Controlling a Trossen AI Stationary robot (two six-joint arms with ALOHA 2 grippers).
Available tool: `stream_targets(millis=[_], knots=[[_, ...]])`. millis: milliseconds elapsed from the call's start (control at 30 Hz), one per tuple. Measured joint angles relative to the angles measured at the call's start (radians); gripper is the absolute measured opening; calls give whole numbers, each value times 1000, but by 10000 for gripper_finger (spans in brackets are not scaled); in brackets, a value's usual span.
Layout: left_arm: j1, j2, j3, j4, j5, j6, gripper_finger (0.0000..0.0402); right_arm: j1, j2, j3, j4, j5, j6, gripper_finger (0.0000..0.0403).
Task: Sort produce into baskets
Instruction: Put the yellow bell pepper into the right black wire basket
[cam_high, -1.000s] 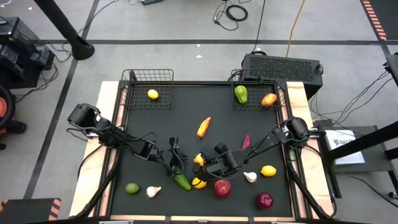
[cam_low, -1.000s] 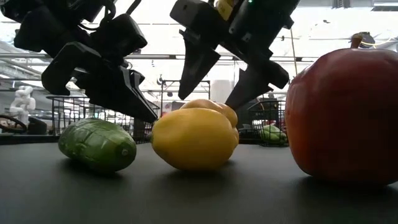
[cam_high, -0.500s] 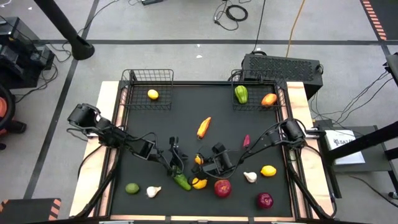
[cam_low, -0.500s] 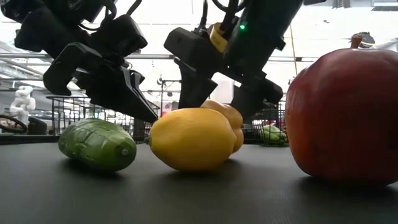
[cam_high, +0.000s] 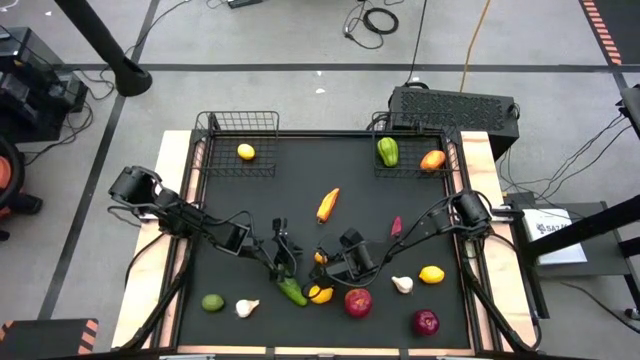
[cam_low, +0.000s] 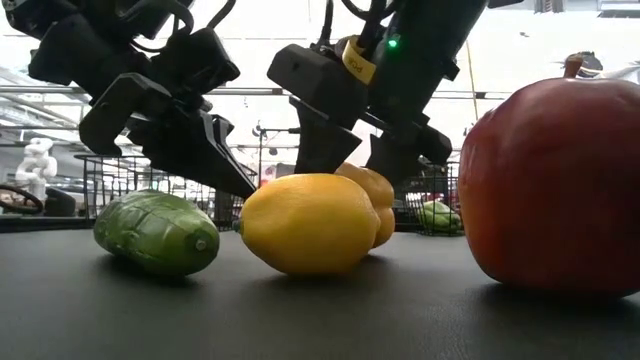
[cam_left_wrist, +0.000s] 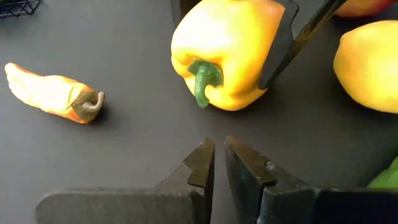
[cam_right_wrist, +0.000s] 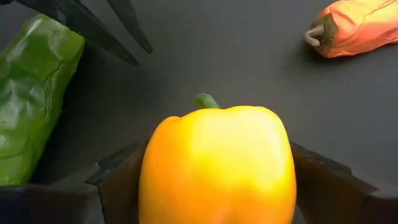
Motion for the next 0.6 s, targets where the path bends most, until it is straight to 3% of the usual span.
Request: stream_targets(millis=[200,300,600], knots=[[0,-2,0,-28,-15,3,47,0,-6,9,-11,-9,-49,331],[0,-17,0,-77,-76,6,47,-1,-6,48,-63,-12,-87,330],[1,-88,0,-114,-138,27,47,-45,-8,345,-496,18,-289,329]])
